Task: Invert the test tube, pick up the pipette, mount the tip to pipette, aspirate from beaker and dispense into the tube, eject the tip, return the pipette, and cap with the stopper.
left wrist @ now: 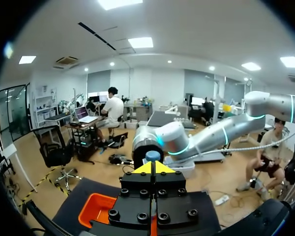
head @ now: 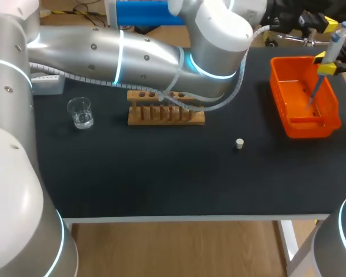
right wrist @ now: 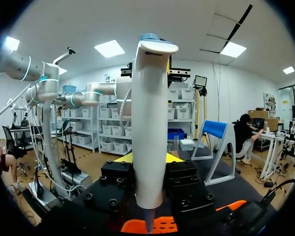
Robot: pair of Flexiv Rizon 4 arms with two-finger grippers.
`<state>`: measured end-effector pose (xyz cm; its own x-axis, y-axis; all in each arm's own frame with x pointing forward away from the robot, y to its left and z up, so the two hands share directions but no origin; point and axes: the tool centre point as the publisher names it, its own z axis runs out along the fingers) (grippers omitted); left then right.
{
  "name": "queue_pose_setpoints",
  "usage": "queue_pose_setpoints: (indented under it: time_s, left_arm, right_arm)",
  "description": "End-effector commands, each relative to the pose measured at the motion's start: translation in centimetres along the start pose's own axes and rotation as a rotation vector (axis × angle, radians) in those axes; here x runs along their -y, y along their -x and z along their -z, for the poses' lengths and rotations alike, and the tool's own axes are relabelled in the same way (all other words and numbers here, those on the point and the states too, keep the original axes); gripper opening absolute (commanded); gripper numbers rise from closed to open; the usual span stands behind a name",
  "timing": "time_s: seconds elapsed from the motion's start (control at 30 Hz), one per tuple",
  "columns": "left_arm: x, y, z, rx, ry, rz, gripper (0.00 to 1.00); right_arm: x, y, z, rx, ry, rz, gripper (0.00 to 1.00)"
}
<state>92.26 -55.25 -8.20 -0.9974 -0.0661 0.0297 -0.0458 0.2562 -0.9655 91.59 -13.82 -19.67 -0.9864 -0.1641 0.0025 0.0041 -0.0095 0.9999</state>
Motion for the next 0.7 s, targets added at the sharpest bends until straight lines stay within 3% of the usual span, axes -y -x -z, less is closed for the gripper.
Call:
queue_pose_setpoints:
  time_s: [0.03, 0.7]
  left_arm:
    - [0.3, 0.4, -0.6, -0.01, 0.013, 0.001, 0.0]
    - [-0.9, 0.4, -1.2, -0.027, 0.028, 0.017, 0.0]
  right_arm:
    - [-0.1, 0.1, 0.1, -0.004, -0.002, -0.001, 0.0]
    - [-0.1, 0.1, 0.1, -0.004, -0.002, -0.001, 0.0]
